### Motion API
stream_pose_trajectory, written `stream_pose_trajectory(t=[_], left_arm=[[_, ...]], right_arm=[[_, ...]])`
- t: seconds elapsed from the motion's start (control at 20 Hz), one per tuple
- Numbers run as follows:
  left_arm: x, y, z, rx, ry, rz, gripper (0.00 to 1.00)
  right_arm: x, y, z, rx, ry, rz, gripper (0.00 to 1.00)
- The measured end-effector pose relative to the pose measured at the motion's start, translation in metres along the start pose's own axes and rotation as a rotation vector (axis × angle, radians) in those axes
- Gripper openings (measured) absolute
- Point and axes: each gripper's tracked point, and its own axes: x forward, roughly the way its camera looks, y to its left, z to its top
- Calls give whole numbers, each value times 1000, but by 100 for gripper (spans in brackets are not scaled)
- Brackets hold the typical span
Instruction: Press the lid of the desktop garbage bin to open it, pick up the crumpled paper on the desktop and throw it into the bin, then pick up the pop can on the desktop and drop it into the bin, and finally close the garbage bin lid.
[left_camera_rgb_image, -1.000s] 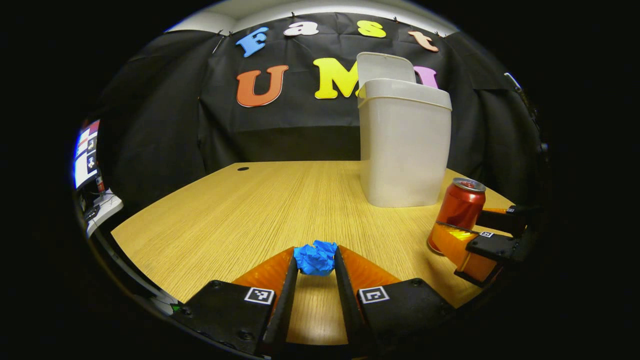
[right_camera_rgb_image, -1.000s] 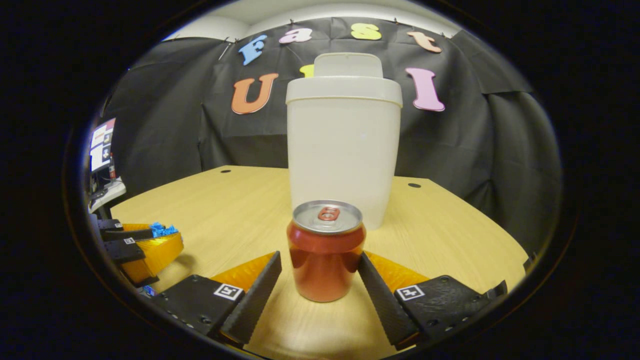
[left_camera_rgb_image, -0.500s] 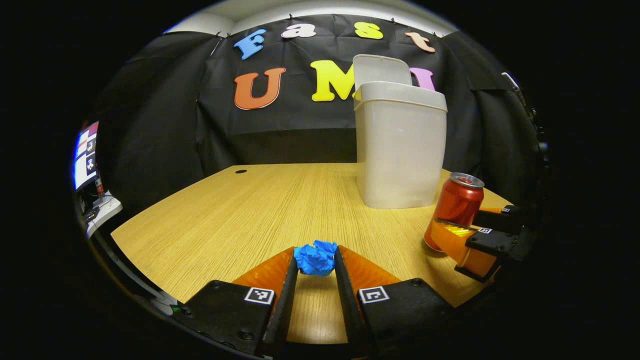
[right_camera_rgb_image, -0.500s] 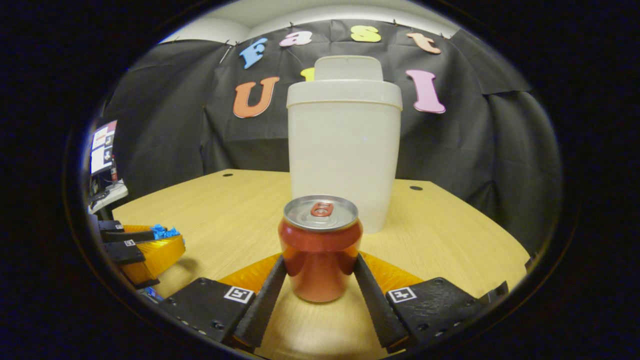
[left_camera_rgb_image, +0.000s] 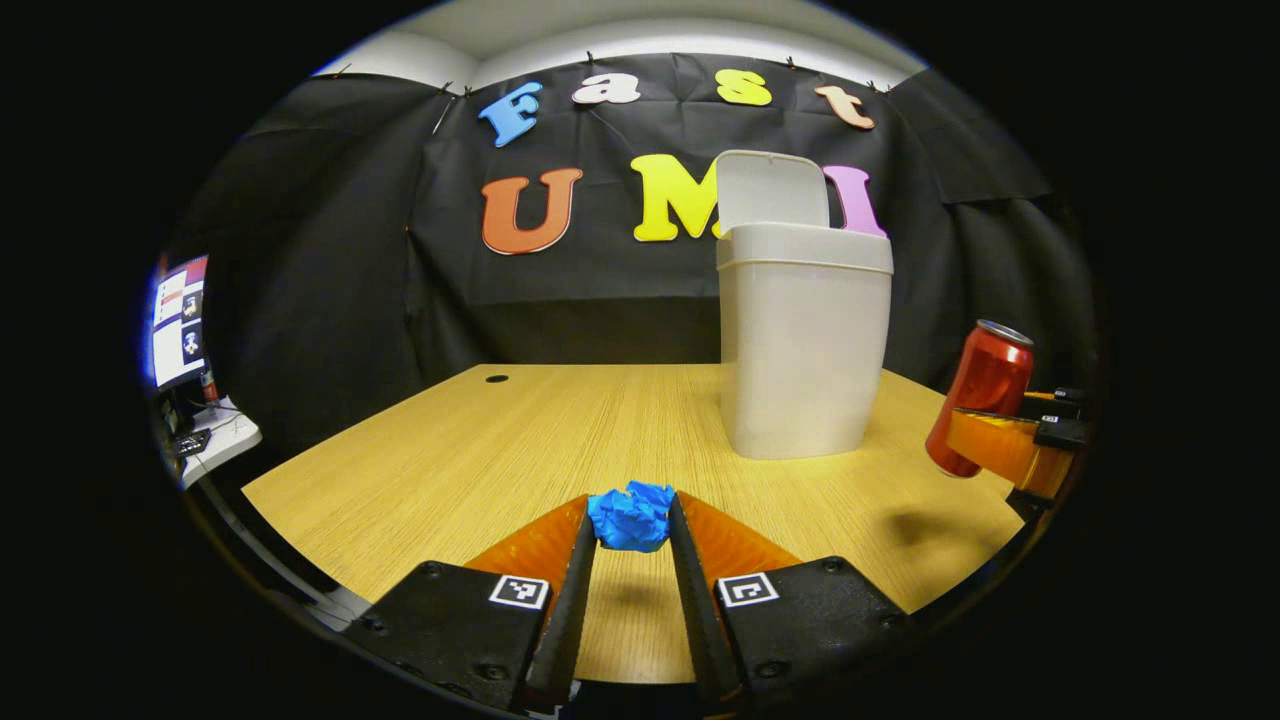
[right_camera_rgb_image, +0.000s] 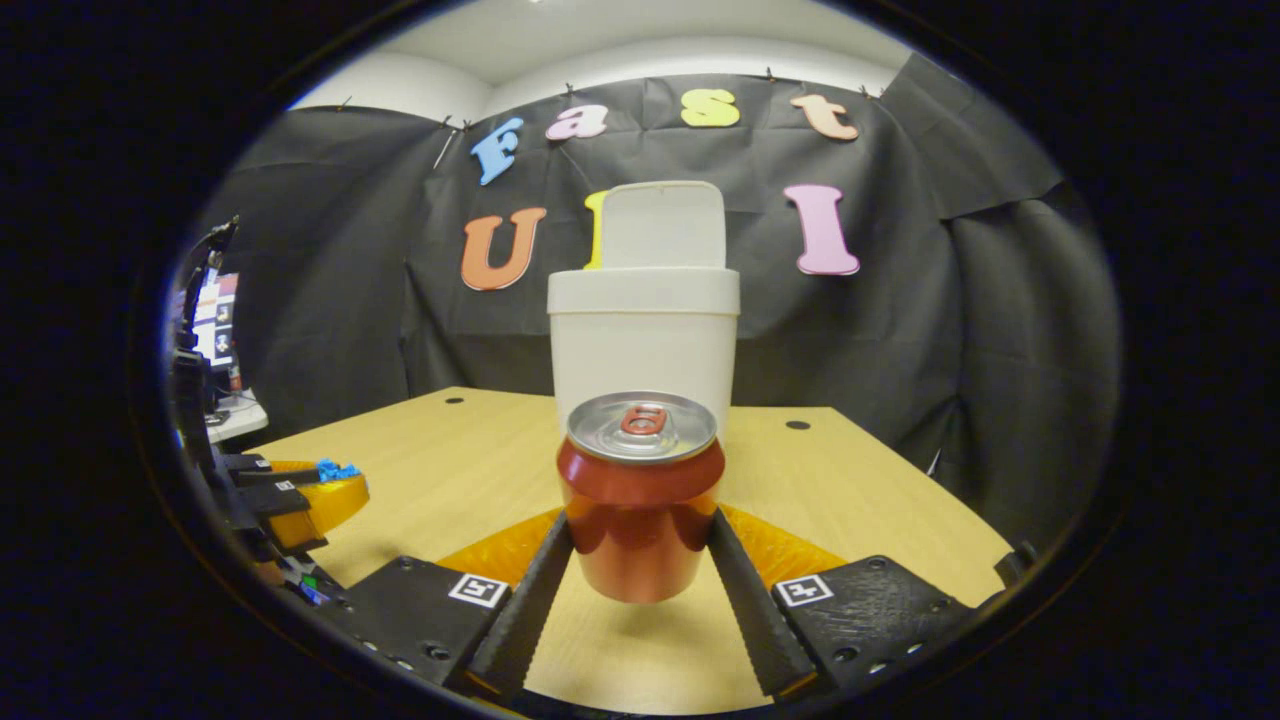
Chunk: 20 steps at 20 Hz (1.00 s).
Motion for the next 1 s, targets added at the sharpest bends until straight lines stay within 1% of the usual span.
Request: stream_pose_trajectory(t=[0.1,0.25,0.4,0.55,0.7,0.9,0.95,1.0], left_arm=[[-7,-3,17,-14,-19,-18,47],[-12,2,49,-20,-64,3,47],[-12,-8,77,-45,-92,-13,47],[-8,-11,108,-5,-153,21,47],[0,-33,132,10,-181,-14,47],[21,-67,189,31,-237,-73,46],[29,-76,199,31,-233,-84,46],[36,-88,210,29,-228,-115,46]], right_arm=[[-14,-14,15,8,-25,-18,82],[-37,-38,30,5,-51,-52,81],[-58,-56,41,-8,-66,-68,82],[-68,-71,50,2,-85,-72,82],[-73,-85,51,2,-87,-89,82],[-78,-96,48,33,-80,-99,81],[-78,-97,46,41,-76,-95,82],[-80,-98,46,45,-75,-96,81]])
